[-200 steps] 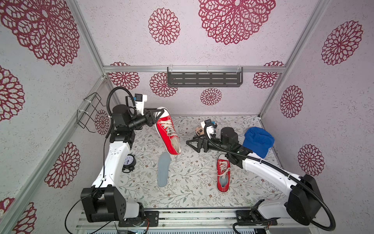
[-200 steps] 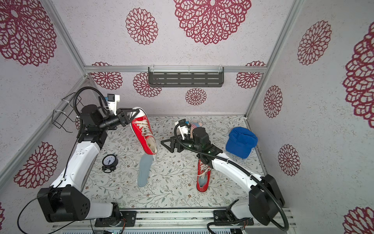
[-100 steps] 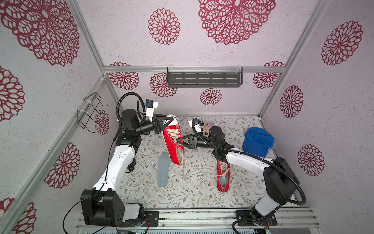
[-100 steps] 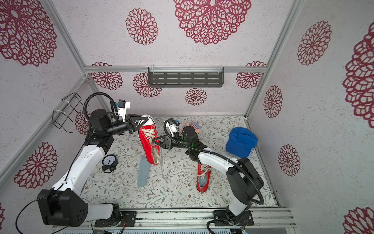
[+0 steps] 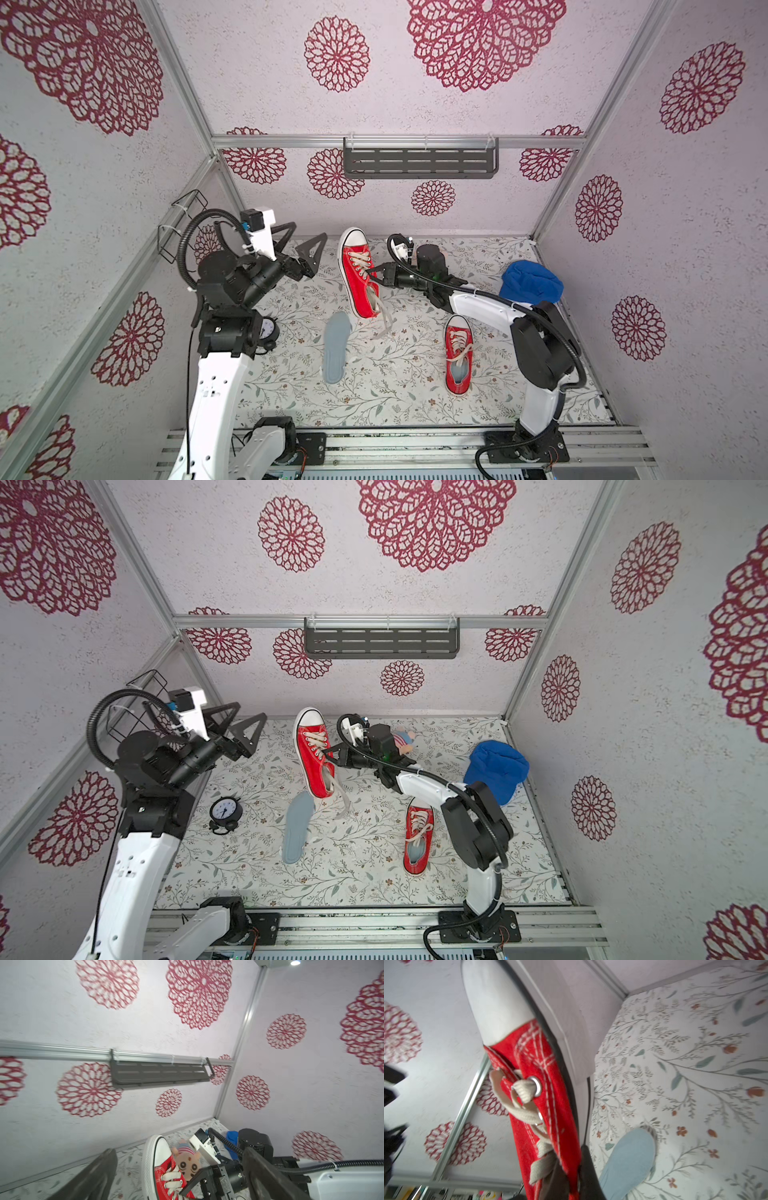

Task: Remove the insole from the shoe
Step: Place the shoe at the center of the board.

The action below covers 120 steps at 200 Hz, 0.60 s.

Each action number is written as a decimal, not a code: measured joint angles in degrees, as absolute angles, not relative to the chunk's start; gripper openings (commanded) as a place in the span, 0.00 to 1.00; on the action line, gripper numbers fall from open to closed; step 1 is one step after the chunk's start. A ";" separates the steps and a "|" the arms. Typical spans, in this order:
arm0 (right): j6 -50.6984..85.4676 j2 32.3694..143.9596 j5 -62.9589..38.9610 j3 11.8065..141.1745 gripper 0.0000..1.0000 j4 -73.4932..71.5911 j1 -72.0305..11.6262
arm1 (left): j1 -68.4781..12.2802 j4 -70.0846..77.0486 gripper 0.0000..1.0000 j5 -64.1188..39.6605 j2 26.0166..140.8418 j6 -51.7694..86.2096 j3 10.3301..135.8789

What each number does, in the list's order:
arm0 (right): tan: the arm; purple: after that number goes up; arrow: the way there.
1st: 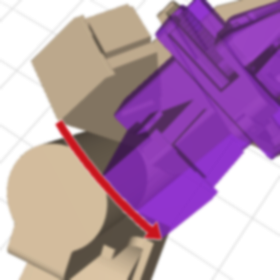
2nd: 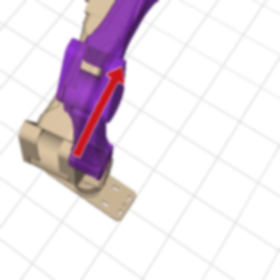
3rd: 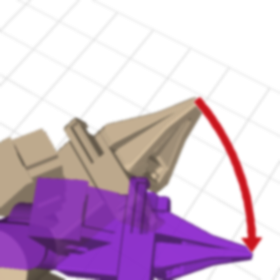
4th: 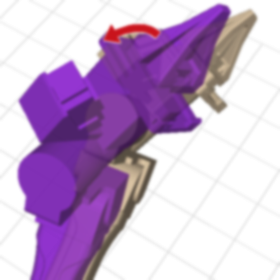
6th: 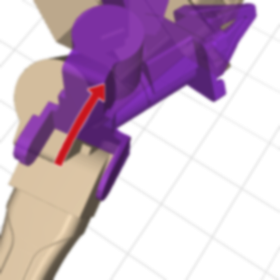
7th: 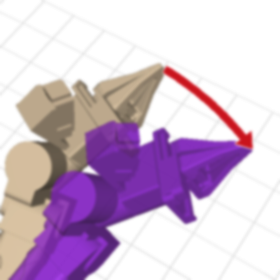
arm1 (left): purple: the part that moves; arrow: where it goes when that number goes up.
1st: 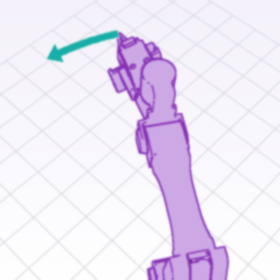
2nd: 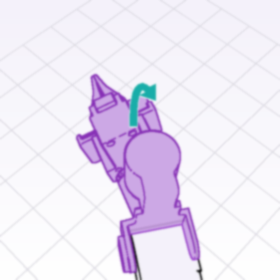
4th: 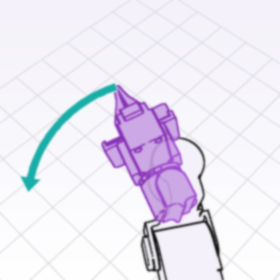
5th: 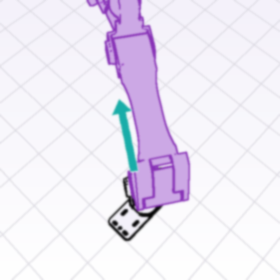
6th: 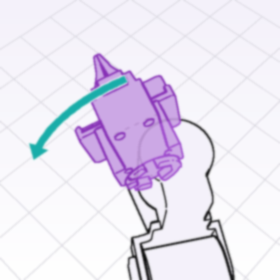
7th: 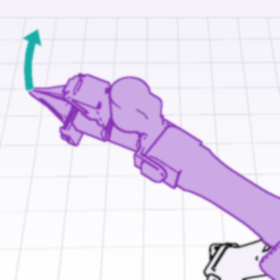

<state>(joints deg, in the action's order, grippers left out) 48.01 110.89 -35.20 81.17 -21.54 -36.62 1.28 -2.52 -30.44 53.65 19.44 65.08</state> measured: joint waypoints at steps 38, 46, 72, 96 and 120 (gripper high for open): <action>48.10 126.58 -29.54 96.92 0.00 -12.56 -34.48 | 1.34 -8.99 0.98 -23.51 45.74 19.70 60.12; 48.14 130.26 -28.91 100.79 0.00 -10.50 -34.24 | 1.34 -10.24 0.98 -22.92 44.38 19.81 58.70; 48.66 140.62 -26.17 110.89 0.00 -5.80 -33.71 | 1.34 -14.41 0.98 -21.41 41.43 19.94 54.89; 48.69 146.61 -24.23 117.86 0.13 -0.56 -33.61 | 1.34 -17.93 0.98 -20.67 40.40 19.90 53.49; 48.07 147.57 -23.35 120.31 0.38 2.79 -33.69 | 1.34 -19.55 0.98 -20.21 39.92 19.88 52.69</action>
